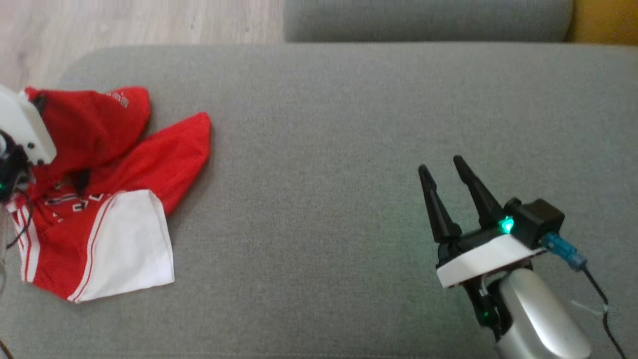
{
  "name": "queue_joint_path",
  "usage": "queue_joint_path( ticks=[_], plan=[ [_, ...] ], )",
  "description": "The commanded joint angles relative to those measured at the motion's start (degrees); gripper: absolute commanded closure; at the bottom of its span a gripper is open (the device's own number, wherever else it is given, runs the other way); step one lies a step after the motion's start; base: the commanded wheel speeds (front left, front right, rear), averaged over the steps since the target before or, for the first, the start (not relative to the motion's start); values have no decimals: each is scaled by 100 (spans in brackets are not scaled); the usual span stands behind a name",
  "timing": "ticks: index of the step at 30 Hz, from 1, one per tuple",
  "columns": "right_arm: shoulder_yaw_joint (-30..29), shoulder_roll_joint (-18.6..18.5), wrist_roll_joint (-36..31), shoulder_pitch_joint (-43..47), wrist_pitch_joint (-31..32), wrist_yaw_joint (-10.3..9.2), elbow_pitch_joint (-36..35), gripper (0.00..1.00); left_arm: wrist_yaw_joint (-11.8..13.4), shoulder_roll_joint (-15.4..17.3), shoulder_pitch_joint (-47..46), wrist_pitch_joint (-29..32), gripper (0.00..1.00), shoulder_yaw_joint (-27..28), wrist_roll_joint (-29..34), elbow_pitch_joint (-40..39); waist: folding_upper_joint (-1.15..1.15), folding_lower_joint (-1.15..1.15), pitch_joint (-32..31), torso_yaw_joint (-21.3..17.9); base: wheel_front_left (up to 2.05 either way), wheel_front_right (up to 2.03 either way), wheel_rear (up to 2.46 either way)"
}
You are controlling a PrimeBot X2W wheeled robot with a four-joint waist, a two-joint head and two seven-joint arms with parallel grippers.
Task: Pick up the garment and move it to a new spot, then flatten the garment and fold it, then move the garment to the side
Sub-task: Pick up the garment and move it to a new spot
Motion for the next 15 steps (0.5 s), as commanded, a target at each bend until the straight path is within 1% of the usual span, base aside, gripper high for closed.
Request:
queue_joint_path(
  ticks=[1,4,8,9,11,15],
  plan=[
    [108,83,51,-62,-62,-4,-181,0,2,404,-434,-76,100,74,-132,-392,0,0,-216,-31,0,0,0],
    [113,92,80,20,-62,-4,-173,0,2,432,-522,-113,100,-222,-319,-928,0,0,-358,-109,0,0,0],
    [97,93,85,107,-62,-4,-187,0,2,311,-646,-99,100,-617,-655,-1771,0,0,-516,-271,0,0,0],
    [97,93,85,107,-62,-4,-187,0,2,311,-646,-99,100,-617,-655,-1771,0,0,-516,-271,0,0,0],
    [97,85,79,122,-62,-4,-202,0,2,245,-743,-111,100,-763,-775,-2159,0,0,-543,-373,0,0,0],
    [174,69,90,86,-62,-4,-211,0,2,-84,-887,-134,100,-880,-1158,-2757,0,0,-571,-678,0,0,0]
  ],
)
